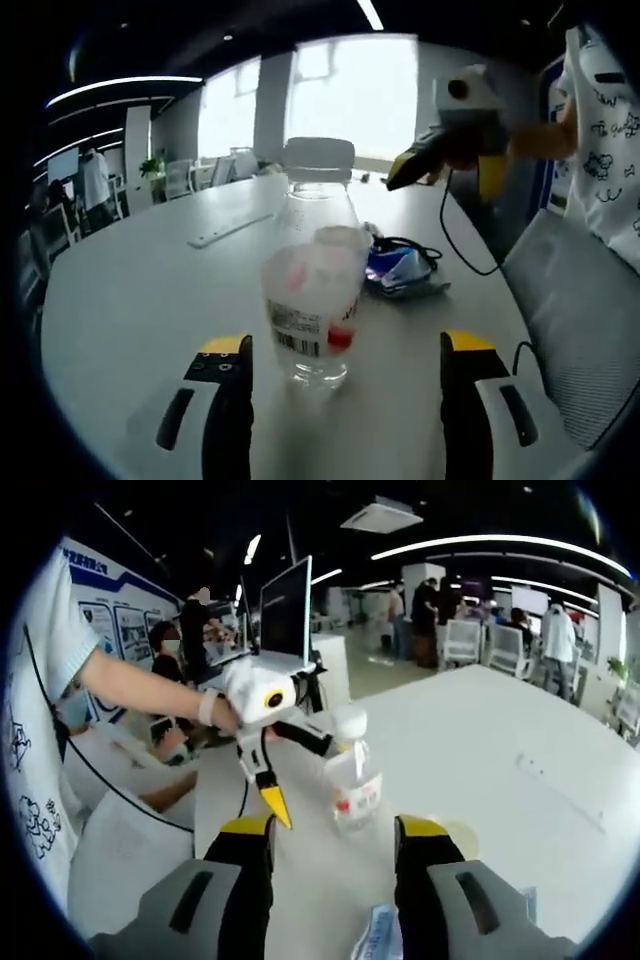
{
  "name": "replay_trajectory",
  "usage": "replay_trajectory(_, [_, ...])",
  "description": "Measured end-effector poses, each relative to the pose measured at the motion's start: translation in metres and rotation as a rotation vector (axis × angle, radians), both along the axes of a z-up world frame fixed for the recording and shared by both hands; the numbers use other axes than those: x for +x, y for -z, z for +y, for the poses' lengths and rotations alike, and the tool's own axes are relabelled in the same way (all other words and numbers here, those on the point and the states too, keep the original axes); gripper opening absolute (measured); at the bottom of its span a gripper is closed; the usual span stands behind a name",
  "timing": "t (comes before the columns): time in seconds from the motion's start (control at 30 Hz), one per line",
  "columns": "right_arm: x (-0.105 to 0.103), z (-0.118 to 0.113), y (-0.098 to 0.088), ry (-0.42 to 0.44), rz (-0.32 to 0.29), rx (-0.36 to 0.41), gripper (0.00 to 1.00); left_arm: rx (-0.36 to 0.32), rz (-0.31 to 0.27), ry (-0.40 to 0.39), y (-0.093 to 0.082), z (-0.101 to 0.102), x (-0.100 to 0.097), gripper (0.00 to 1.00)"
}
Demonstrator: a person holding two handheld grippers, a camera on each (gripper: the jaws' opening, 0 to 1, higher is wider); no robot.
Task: Arrange the tabletop items into an orderly group along one side of the table until the central work area is clear of visible clutter.
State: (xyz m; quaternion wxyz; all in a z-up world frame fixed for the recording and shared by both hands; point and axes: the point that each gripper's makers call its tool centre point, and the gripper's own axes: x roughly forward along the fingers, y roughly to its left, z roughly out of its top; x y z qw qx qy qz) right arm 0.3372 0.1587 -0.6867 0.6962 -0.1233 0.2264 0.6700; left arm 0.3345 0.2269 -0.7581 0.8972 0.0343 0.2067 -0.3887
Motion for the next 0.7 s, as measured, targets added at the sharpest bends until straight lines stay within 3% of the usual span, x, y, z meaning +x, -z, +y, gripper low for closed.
replay_trajectory(0.5, [-0.01, -0.013, 0.009, -0.015, 0.04, 0.016, 0.5, -0.038, -0.01, -0.125, -0.014, 0.003, -0.017, 0.77])
replay_trajectory(0.7, [-0.01, -0.011, 0.016, -0.046, 0.029, 0.019, 0.5, -0.06, -0.025, -0.157, -0.022, 0.002, -0.025, 0.78])
